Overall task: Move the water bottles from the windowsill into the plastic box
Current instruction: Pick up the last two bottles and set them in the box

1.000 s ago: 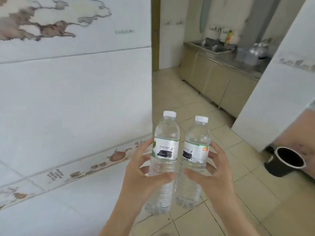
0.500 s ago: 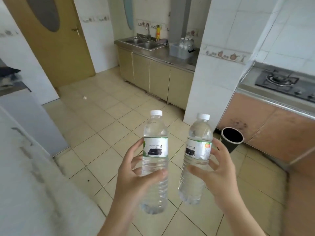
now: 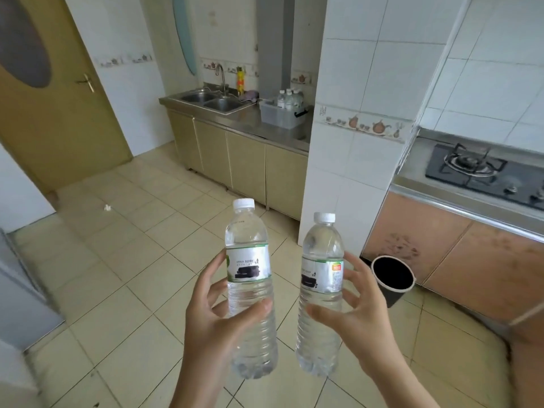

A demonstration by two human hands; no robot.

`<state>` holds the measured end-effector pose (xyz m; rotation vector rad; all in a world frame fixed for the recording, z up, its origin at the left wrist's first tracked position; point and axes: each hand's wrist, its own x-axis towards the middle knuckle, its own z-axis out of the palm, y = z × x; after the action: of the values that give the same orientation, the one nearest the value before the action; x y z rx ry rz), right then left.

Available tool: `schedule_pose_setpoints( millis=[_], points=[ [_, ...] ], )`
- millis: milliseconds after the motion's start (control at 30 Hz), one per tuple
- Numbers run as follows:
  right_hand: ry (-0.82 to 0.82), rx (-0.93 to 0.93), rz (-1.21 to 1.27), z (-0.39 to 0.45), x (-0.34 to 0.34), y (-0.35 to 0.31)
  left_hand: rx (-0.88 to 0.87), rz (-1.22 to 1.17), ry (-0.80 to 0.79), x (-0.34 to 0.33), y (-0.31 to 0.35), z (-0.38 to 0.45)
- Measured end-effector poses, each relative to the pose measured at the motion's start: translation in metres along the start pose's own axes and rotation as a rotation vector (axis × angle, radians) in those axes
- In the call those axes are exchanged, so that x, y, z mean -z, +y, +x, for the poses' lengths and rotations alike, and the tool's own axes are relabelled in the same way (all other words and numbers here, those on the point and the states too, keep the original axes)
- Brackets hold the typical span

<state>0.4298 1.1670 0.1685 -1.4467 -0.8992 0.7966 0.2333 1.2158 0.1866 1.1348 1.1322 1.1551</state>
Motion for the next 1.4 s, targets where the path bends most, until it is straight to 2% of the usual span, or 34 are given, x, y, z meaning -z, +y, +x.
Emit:
schedule_pose_setpoints(
  millis=[267, 533, 900, 1400],
  points=[
    [-0.033, -0.031, 0.004, 0.136, -0.008, 0.003, -0.016, -0.027, 0.011, -0.045, 0.008, 0.127],
    [-0.042, -0.034, 0.002, 0.298, -0.064, 0.008, -0.01, -0.039, 0.026, -0.055, 0.007, 0.298],
    [0.002, -0.03, -0.011, 0.503, -0.132, -0.008, -0.028, -0.029, -0.048, -0.079, 0.035, 0.526],
    [-0.114, -0.004, 0.049, 0.814, -0.207, 0.009, 0.019, 0.011, 0.085, -0.136, 0.036, 0.804]
  ],
)
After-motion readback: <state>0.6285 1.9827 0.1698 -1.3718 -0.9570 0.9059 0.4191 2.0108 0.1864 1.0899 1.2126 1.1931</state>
